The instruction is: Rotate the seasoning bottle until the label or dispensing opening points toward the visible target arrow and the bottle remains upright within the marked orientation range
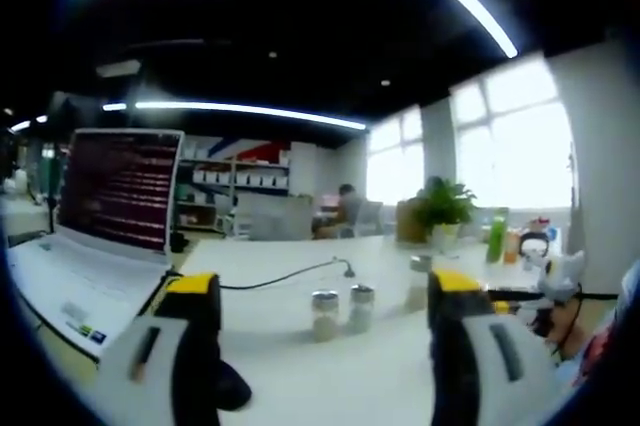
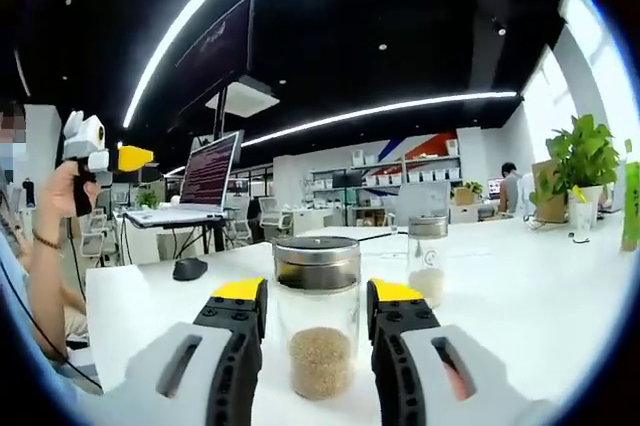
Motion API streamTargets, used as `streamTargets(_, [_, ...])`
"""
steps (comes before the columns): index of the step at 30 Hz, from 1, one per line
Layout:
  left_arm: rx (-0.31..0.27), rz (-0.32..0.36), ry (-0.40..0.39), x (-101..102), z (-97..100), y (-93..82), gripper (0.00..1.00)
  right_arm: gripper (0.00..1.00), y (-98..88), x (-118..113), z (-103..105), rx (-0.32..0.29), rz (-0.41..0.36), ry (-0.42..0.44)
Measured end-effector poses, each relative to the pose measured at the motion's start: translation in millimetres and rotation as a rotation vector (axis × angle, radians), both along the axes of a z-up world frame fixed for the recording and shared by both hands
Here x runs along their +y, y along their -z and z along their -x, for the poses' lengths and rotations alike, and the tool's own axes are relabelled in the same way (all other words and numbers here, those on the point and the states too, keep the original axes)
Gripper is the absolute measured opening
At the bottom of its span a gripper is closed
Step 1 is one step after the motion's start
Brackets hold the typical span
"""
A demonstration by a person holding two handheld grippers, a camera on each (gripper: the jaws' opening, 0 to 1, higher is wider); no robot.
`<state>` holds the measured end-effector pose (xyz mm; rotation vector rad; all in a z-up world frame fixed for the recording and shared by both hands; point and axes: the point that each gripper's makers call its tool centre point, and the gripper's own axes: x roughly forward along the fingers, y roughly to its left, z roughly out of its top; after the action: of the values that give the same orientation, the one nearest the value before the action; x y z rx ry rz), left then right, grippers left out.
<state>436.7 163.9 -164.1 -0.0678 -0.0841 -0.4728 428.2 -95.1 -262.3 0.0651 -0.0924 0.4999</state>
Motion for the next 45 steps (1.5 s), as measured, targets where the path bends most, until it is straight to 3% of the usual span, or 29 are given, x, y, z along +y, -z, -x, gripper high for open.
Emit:
streamTargets(3, [0.000, 0.000, -0.010, 2, -0.2, 0.1, 0.90, 0.56, -6.2, -3, 2, -0.012, 0.011, -0.004])
streamTargets(6, [-0.003, -0.001, -0.005, 1, -0.4, -0.6, 0.90, 0.64, -2.0, 3, 8, 0.070, 0.039, -0.062])
streamTargets(12, [0.002, -0.007, 0.004, 1, -0.7, 1.3, 0.90, 0.66, -19.7, 9, 18, 0.037, 0.051, -0.089])
streamTargets(18, [-0.011, -0.002, -0.015, 5, 0.3, -1.8, 0.90, 0.65, -23.0, 16, 22, 0.056, 0.067, -0.129])
streamTargets(22, [0.005, -0.015, 0.002, -3, -0.3, 2.5, 0.93, 0.66, -31.5, 17, 24, 0.032, 0.114, -0.121])
streamTargets(24, [0.011, -0.010, 0.027, -8, 1.0, 3.7, 0.92, 0.68, -41.6, 23, 27, 0.008, 0.175, -0.170])
streamTargets(29, [0.025, -0.008, 0.038, -8, -1.9, 5.7, 0.92, 0.70, -68.9, 34, 44, -0.012, 0.177, -0.323])
streamTargets(33, [0.010, -0.027, 0.013, -4, -5.1, 4.4, 0.92, 0.71, -79.0, 37, 54, -0.040, 0.166, -0.403])
streamTargets(38, [0.017, -0.006, 0.016, -3, -3.5, 4.5, 0.92, 0.70, -81.0, 31, 47, -0.037, 0.152, -0.424])
streamTargets(41, [0.012, -0.012, 0.012, -1, -3.0, 3.5, 0.92, 0.69, -83.8, 22, 39, -0.024, 0.105, -0.432])
streamTargets(45, [0.021, -0.002, 0.013, 2, -3.9, 5.7, 0.92, 0.69, -86.9, 15, 30, -0.016, 0.047, -0.506])
